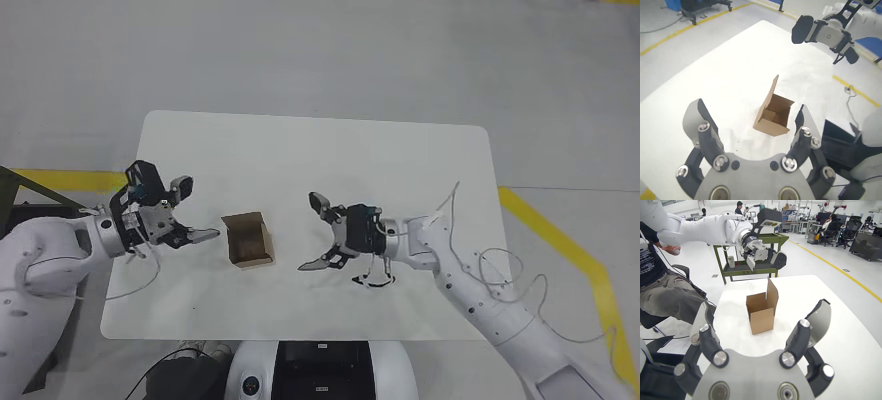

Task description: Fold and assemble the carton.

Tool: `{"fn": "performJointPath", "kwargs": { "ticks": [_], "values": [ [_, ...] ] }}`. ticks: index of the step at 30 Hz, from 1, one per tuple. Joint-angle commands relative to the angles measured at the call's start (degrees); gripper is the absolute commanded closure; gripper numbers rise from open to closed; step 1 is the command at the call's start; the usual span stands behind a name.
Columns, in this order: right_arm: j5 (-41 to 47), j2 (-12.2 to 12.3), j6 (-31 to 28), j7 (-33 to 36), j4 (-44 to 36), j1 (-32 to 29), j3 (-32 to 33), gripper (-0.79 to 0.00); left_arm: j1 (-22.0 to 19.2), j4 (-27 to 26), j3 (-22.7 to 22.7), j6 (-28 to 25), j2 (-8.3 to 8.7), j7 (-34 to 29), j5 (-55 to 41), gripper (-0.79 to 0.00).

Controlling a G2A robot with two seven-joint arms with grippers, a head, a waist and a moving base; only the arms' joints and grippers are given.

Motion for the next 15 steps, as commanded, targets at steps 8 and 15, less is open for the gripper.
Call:
{"fn": "performJointPath", "kwargs": {
  "ticks": [8, 15],
  "values": [
    [0.54, -0.50, 1.20, 1.94, -1.58, -0.15, -0.21, -0.785, 4.28, -2.15, -3.71, -0.68, -0.64, 7.48, 7.43, -0.785],
    [8.64, -0.75, 3.34, 8.35, -2.67, -0.90, 0.70, -0.785, 4.28, -2.15, -3.71, -0.68, -0.64, 7.48, 7.43, -0.785]
  ]
}}
